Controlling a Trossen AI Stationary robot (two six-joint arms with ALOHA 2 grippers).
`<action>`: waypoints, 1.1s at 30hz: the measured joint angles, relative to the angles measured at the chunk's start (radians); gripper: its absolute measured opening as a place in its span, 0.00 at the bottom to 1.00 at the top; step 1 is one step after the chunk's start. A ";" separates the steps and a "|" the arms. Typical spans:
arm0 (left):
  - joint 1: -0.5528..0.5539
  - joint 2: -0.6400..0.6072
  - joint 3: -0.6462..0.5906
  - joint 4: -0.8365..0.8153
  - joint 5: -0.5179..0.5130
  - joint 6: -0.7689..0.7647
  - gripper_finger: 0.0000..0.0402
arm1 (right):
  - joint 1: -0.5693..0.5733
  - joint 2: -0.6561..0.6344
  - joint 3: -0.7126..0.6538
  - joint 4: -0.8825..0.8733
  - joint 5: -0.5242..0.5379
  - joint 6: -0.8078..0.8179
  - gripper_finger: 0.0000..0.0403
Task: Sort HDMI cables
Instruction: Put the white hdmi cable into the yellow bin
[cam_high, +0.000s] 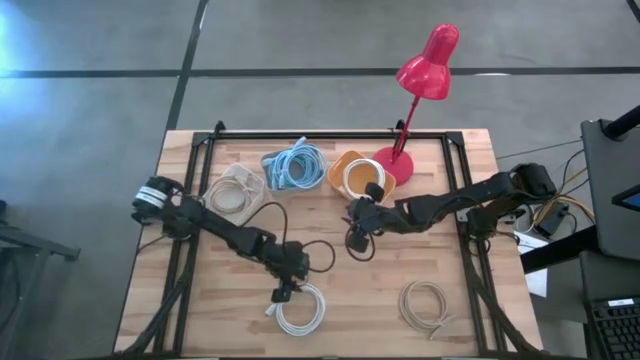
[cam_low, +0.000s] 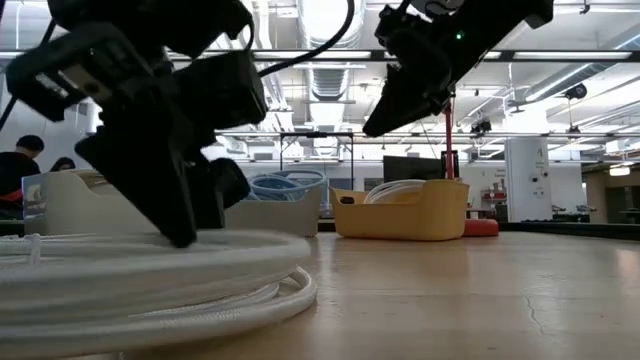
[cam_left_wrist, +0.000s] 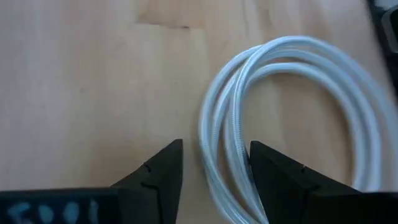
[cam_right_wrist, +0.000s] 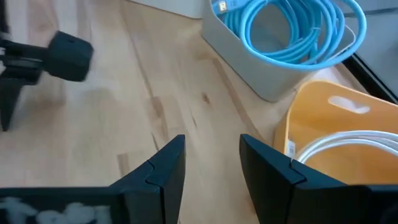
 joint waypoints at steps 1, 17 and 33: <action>0.000 0.006 -0.001 0.003 -0.018 0.000 0.44 | 0.004 -0.002 0.000 0.000 0.000 -0.001 0.36; 0.014 0.000 0.002 -0.005 -0.168 0.004 0.04 | 0.027 0.002 0.000 0.142 -0.347 -0.062 0.39; 0.023 -0.149 0.115 -0.168 -0.729 0.216 0.03 | 0.024 0.173 -0.001 0.414 -0.208 -0.174 0.38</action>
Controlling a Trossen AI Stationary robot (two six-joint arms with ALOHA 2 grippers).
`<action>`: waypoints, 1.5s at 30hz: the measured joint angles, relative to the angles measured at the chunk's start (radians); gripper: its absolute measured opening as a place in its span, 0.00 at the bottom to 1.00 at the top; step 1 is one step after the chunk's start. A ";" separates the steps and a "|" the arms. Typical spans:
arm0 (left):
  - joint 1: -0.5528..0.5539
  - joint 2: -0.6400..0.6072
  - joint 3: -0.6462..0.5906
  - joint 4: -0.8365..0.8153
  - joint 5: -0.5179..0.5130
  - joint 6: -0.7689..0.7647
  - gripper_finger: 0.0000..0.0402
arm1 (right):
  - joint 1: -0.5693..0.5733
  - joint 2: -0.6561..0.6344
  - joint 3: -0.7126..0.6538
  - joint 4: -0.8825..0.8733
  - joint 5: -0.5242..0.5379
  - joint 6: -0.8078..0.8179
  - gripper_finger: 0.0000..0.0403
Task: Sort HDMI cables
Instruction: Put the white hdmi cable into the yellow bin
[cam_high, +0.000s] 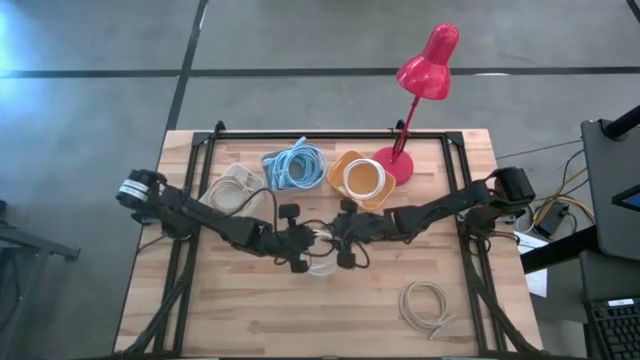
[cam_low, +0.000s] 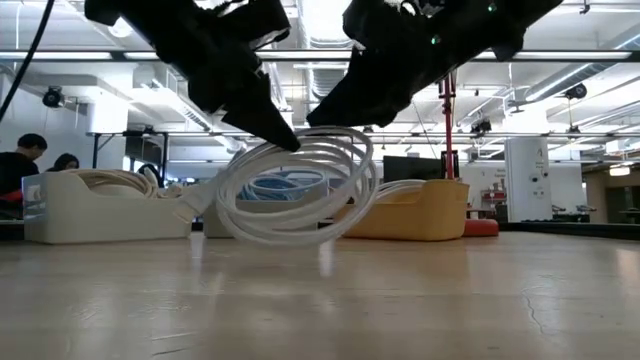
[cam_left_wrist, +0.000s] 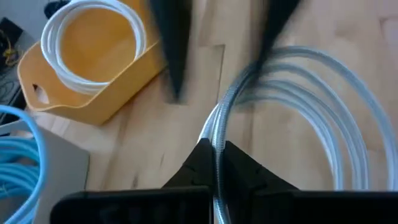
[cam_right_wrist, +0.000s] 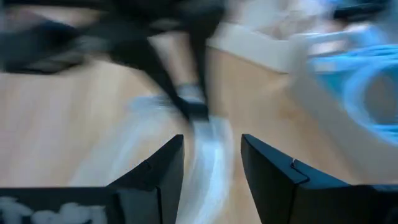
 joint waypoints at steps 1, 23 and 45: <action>0.000 0.000 0.003 -0.002 -0.005 0.000 0.03 | 0.000 0.000 0.000 -0.003 0.047 -0.017 0.38; -0.004 -0.002 0.061 -0.001 -0.056 0.051 0.05 | 0.000 -0.015 0.000 -0.081 0.091 -0.031 0.33; -0.003 -0.006 0.070 0.009 -0.081 0.059 0.17 | 0.000 -0.048 0.000 -0.171 0.137 0.042 0.04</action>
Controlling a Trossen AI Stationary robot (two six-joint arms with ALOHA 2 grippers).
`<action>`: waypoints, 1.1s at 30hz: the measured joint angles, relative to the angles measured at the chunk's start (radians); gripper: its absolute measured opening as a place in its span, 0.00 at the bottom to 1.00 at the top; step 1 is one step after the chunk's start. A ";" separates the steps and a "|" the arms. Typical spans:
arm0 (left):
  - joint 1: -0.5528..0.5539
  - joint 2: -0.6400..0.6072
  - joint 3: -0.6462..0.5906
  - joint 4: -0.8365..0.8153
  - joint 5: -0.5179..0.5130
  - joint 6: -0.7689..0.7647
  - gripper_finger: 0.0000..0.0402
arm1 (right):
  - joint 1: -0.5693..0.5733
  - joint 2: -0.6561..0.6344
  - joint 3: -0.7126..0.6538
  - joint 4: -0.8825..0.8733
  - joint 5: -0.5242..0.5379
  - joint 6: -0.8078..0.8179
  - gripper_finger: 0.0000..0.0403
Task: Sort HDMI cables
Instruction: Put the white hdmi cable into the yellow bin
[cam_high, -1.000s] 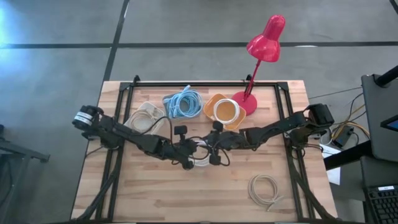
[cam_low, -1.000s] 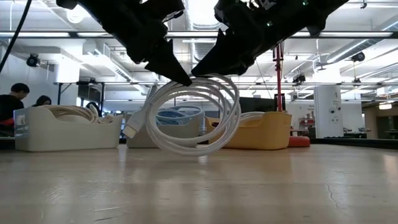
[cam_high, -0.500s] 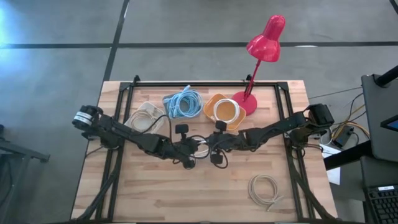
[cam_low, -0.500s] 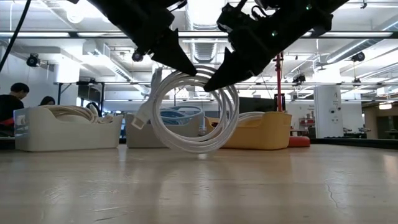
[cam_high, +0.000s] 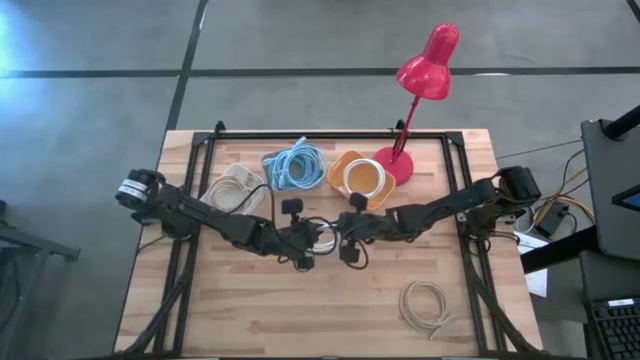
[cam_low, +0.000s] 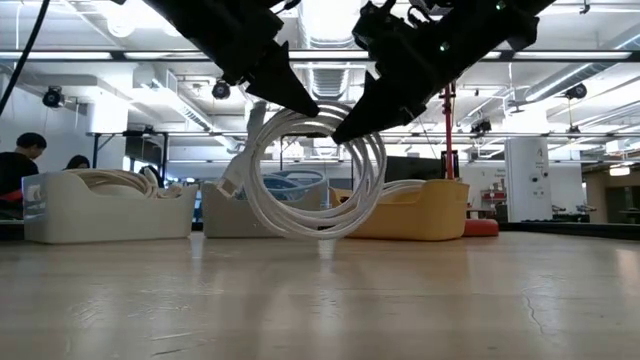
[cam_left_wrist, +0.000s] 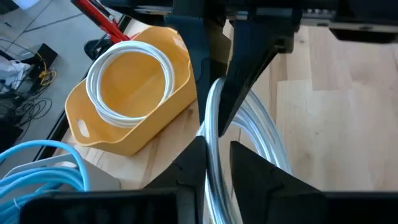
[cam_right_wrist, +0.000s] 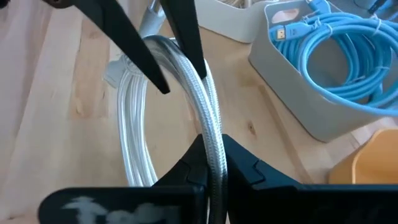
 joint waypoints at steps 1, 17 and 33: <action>0.000 0.000 0.000 0.000 0.000 0.000 0.18 | 0.000 -0.007 0.000 -0.009 0.000 0.007 0.04; 0.000 -0.166 0.069 -0.069 -0.235 0.092 0.37 | -0.056 -0.194 0.059 -0.355 0.366 0.021 0.04; 0.044 -0.256 0.049 -0.194 -0.286 0.082 0.36 | -0.299 -0.181 0.042 -0.538 0.268 0.281 0.04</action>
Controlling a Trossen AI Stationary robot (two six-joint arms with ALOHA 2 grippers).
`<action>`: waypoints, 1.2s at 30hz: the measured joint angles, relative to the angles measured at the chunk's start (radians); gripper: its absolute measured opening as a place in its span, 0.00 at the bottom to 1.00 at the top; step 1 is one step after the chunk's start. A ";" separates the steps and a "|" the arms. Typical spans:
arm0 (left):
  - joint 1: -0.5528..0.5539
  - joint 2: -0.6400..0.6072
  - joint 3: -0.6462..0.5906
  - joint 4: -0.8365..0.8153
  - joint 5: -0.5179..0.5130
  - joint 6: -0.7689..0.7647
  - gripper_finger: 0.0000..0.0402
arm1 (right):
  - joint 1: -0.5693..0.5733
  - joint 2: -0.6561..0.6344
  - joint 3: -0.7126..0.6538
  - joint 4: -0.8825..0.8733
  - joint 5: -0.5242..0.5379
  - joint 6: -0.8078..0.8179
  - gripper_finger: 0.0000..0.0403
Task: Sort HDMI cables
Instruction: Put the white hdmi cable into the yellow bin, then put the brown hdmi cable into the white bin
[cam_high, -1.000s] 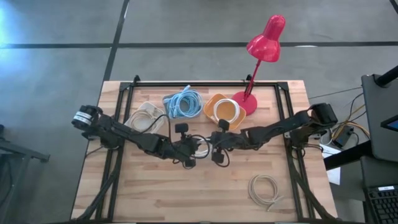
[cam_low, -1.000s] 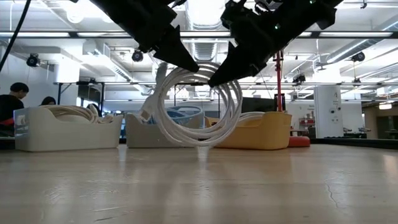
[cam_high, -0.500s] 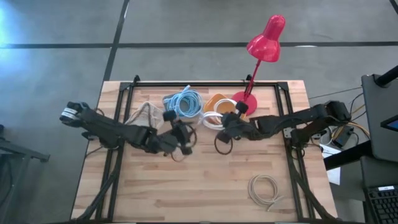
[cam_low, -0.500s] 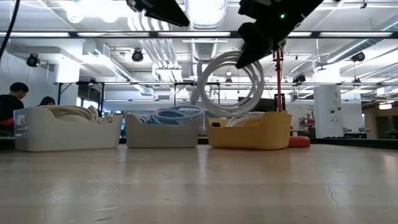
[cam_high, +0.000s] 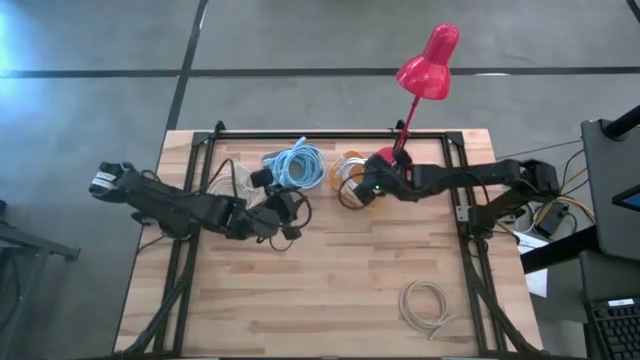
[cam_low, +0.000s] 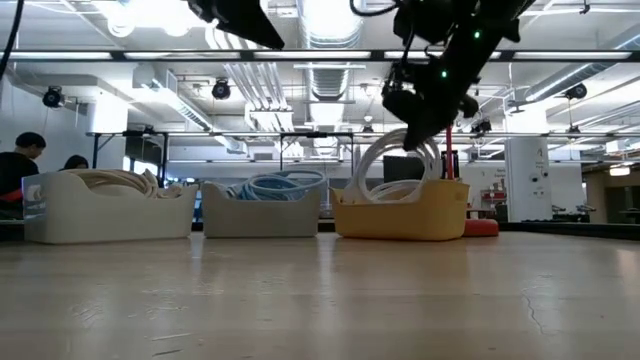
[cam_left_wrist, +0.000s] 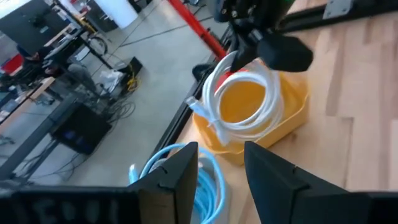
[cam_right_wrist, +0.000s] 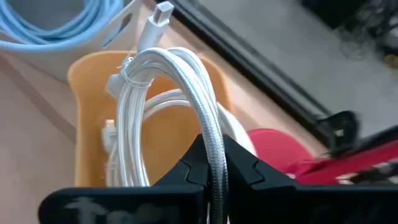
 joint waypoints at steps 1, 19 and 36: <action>0.004 0.004 -0.004 -0.004 -0.005 -0.001 0.36 | -0.007 0.009 0.000 0.007 -0.016 0.009 0.05; 0.048 0.022 -0.049 -0.008 -0.008 -0.002 0.36 | -0.012 0.096 0.052 -0.020 -0.042 -0.118 0.24; 0.047 0.022 -0.061 -0.015 -0.004 -0.054 0.36 | 0.039 0.093 0.276 -0.500 -0.043 0.080 0.35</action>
